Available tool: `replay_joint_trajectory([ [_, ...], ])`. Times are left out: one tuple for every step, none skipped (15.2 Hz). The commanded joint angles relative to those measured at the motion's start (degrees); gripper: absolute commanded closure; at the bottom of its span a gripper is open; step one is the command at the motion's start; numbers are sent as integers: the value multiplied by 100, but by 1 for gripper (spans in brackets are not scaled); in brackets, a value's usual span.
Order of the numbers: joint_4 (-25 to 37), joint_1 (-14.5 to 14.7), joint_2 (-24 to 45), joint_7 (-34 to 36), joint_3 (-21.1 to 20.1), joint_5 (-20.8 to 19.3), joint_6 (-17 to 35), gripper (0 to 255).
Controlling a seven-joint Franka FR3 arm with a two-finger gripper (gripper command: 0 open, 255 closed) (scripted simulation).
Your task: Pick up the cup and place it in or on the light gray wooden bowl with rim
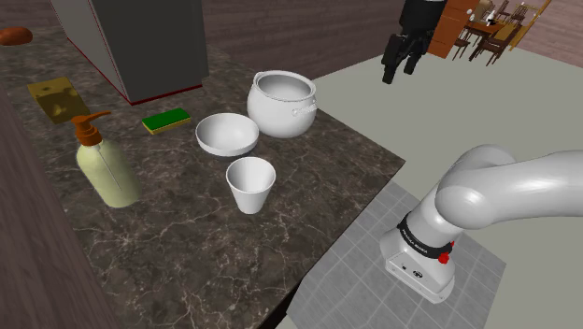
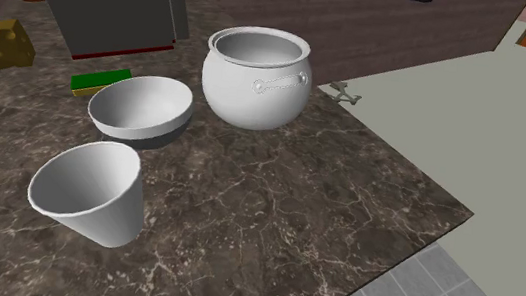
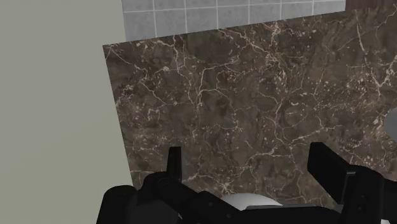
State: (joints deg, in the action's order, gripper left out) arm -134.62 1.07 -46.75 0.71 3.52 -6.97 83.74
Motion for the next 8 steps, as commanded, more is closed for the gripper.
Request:
replay_joint_trajectory([
  [0,0,0,0,0,0,0,0],
  [-124,44,8,71,-47,99,140,0],
  [-243,91,22,140,-95,199,283,0],
  [-357,140,43,207,-144,298,429,0],
  [-466,191,70,273,-194,398,578,0],
  [-569,243,103,336,-246,498,730,0],
  [-667,296,143,397,-299,598,884,0],
  [-758,352,191,457,-353,698,1042,0],
])
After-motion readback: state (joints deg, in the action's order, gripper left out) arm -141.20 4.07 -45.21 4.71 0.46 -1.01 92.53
